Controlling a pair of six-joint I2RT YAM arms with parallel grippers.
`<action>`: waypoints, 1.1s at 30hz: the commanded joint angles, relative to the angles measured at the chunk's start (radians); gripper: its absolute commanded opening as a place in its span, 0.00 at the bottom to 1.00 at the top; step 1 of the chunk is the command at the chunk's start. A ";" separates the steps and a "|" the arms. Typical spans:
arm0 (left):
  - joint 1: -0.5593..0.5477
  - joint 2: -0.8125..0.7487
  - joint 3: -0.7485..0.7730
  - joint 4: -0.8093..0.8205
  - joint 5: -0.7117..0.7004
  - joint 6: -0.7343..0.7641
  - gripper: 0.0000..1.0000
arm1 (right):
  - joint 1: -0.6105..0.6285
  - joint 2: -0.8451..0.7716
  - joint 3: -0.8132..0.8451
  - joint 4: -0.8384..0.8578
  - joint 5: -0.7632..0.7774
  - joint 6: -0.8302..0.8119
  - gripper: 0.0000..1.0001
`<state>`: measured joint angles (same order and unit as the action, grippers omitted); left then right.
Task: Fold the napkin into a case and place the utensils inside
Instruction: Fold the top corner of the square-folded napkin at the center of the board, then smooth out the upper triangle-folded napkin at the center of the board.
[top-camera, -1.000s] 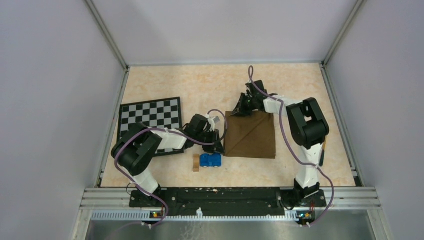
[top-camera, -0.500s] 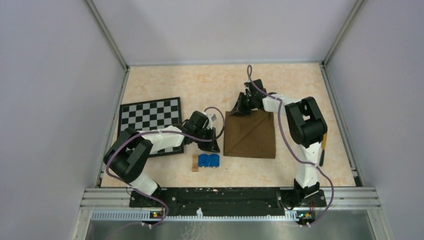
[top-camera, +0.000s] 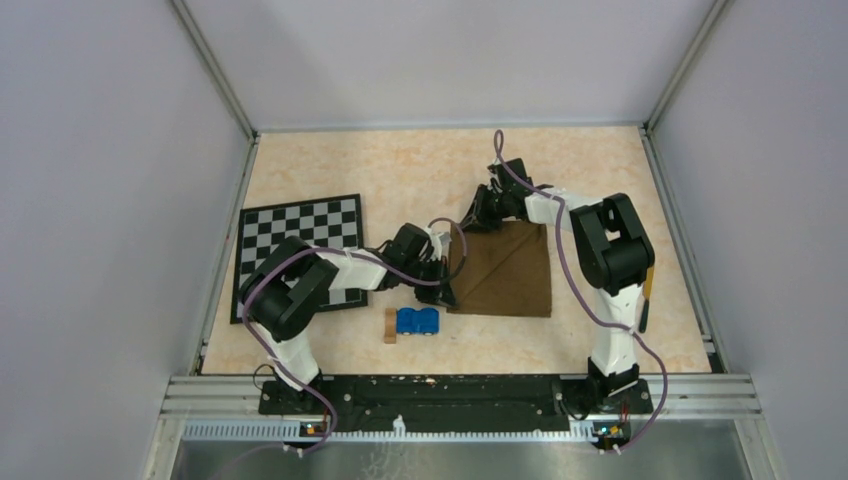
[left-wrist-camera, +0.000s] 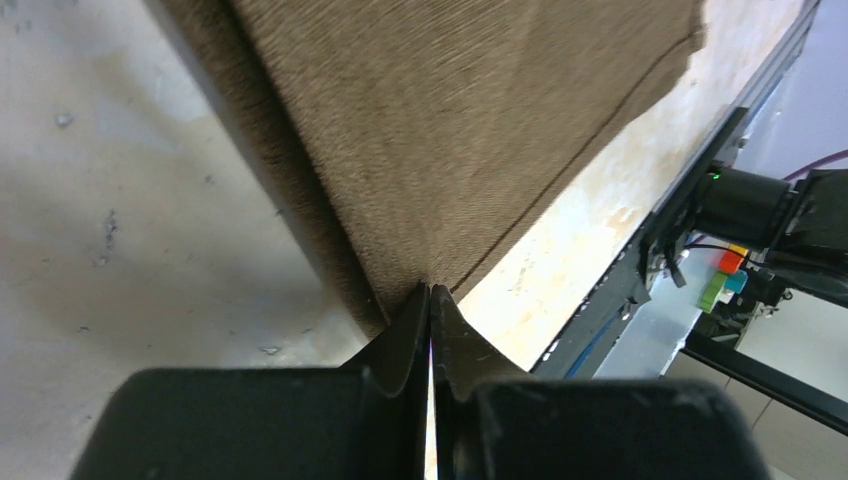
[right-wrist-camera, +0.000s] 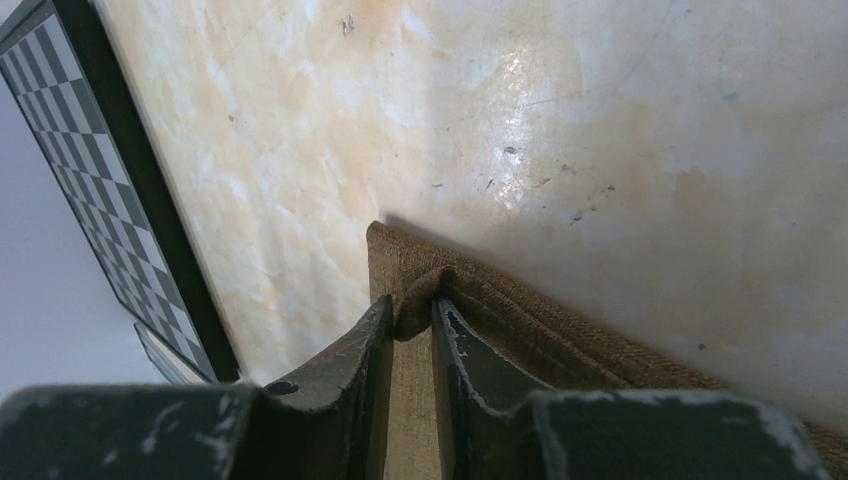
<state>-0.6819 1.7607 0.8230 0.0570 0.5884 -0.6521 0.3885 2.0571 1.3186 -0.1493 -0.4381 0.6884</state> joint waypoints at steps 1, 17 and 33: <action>0.002 0.056 -0.048 0.080 -0.001 -0.010 0.04 | -0.004 -0.013 0.044 0.015 -0.025 -0.024 0.24; 0.006 0.067 -0.124 0.141 -0.009 -0.020 0.03 | -0.064 -0.364 -0.265 0.110 -0.274 -0.126 0.62; 0.008 0.061 -0.163 0.155 -0.015 -0.034 0.00 | -0.282 -0.247 -0.314 0.264 -0.325 -0.183 0.59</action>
<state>-0.6685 1.7931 0.7033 0.3031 0.6506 -0.7193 0.1387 1.8412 0.8986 0.1230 -0.7818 0.5674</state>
